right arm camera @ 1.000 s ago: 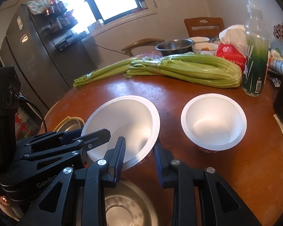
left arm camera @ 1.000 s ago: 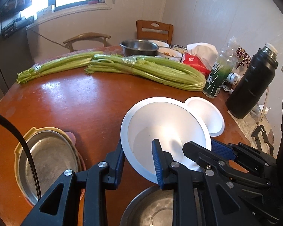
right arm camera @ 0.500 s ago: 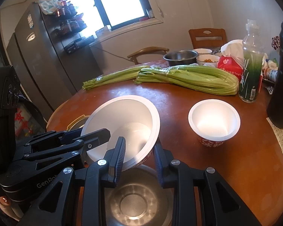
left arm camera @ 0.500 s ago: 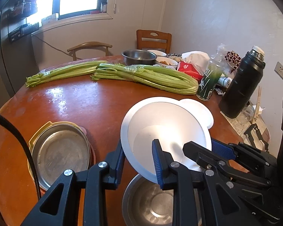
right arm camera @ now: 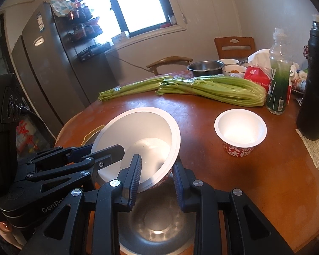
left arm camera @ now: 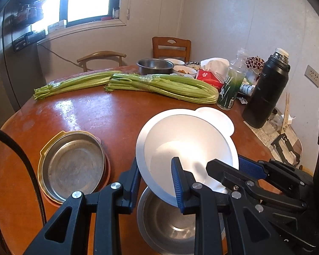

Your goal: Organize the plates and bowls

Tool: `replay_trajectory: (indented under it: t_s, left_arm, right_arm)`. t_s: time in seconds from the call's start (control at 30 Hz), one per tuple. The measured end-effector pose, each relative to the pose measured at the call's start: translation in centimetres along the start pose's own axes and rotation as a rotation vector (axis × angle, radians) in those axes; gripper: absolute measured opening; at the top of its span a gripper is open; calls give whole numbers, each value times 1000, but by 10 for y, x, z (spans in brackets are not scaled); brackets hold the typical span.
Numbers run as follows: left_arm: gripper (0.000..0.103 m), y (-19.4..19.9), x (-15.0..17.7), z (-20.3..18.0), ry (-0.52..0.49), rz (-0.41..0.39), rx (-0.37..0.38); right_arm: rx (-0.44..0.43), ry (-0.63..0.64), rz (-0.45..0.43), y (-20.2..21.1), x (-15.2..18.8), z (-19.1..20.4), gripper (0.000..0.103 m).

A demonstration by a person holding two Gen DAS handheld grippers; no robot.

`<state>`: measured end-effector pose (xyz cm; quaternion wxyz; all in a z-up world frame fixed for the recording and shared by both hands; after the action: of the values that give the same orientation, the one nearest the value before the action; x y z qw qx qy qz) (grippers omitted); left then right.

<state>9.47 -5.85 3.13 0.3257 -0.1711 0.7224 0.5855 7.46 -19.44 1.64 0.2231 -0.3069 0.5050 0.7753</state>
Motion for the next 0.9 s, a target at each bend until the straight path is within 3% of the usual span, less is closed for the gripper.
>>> replay_trajectory:
  t_s: [0.37, 0.9]
  left_arm:
    - [28, 1, 20, -11, -17, 26, 5]
    - [28, -16, 52, -10, -23, 107, 43]
  right_arm:
    - [10, -6, 1, 10, 14, -2, 31]
    - [-3, -28, 94, 2, 54, -4, 33]
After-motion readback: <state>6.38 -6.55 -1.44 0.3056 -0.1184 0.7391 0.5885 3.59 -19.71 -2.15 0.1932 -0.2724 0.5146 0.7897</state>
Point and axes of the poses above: each gripper's, at about its wrist camera, not at the fingertips, and y roughly against the way its jaws point, z to its left, x to its underside, the point moved 2 cm from there along -y, roughly the way its jaws point, and after that the axes turned 2 degrees about z, right-handed, at the moved point
